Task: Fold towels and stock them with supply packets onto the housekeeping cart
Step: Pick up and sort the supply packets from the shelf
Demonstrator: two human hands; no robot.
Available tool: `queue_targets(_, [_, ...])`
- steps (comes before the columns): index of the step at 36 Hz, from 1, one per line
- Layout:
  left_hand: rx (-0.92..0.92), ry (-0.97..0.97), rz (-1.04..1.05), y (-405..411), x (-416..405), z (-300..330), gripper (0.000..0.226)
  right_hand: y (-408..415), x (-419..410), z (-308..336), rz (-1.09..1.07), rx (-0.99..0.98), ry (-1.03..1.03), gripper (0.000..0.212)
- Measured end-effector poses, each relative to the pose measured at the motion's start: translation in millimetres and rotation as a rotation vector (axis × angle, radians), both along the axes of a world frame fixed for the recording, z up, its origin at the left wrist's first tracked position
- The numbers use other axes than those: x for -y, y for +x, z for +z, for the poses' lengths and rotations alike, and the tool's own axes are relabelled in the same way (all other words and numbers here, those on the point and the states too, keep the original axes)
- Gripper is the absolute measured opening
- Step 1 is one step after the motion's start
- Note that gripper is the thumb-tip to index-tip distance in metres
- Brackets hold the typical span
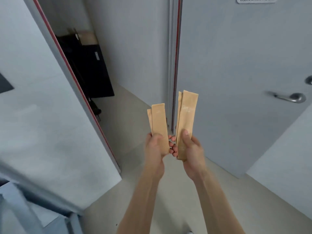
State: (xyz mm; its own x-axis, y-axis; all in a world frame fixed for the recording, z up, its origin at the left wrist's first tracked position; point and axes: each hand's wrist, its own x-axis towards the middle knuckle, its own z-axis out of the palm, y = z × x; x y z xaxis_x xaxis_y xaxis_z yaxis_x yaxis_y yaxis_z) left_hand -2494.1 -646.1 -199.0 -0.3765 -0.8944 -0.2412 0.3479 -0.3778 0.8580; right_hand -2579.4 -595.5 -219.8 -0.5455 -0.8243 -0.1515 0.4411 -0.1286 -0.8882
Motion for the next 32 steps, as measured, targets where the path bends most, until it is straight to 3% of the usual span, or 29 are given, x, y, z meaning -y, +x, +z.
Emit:
queue_targets(10, [-0.028, -0.071, 0.187, -92.3, 130.2, 35.0, 0.012, -115.4, 143.8, 43.2, 0.212, -0.074, -0.022, 0.045])
queue_targets(20, [-0.035, -0.069, 0.296, -148.1, 283.1, 8.3, 0.019, -183.0, 308.9, 31.5, 0.312, -0.272, 0.034, 0.035])
queue_targets(32, [-0.093, -0.018, 0.235, -213.6, 532.3, 23.8, 0.031, -239.0, 553.8, 51.8, 0.307, -0.292, 0.069, 0.029])
